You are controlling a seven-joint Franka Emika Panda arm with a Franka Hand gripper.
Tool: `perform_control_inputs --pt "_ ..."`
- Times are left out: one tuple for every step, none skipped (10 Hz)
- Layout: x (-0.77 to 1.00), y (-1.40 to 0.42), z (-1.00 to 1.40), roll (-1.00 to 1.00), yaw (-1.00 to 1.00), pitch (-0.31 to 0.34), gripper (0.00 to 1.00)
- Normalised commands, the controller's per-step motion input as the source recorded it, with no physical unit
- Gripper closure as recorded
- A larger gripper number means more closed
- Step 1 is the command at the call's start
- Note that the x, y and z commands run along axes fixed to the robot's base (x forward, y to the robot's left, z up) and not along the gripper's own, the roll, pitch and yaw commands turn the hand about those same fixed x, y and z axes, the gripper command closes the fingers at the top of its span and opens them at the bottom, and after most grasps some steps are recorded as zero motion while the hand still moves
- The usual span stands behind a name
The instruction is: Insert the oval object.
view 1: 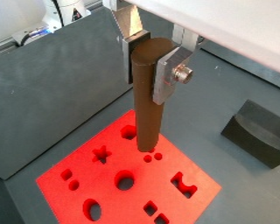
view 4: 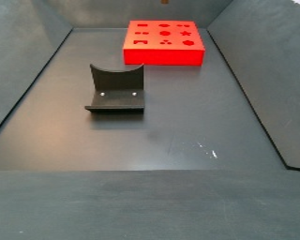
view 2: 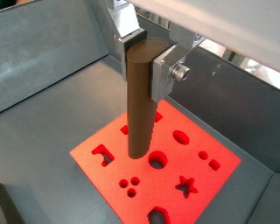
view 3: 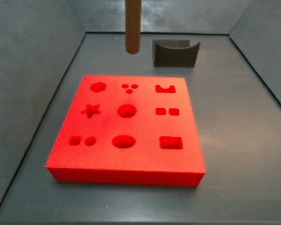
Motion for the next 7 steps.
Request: perform_control_inputs --pt "0.0 0.0 0.0 -0.03 -0.01 0.0 1.0" --pt "0.0 0.0 0.0 0.0 0.0 0.0 1.0" --pt "0.0 0.0 0.0 0.0 -0.01 0.0 1.0" --pt "0.0 0.0 0.0 0.0 -0.03 0.0 1.0" --pt "0.0 0.0 0.0 -0.01 0.0 0.0 1.0" --pt "0.0 0.0 -0.02 0.0 0.0 0.0 1.0" --pt "0.0 -0.05 -0.05 -0.09 -0.15 -0.074 1.0"
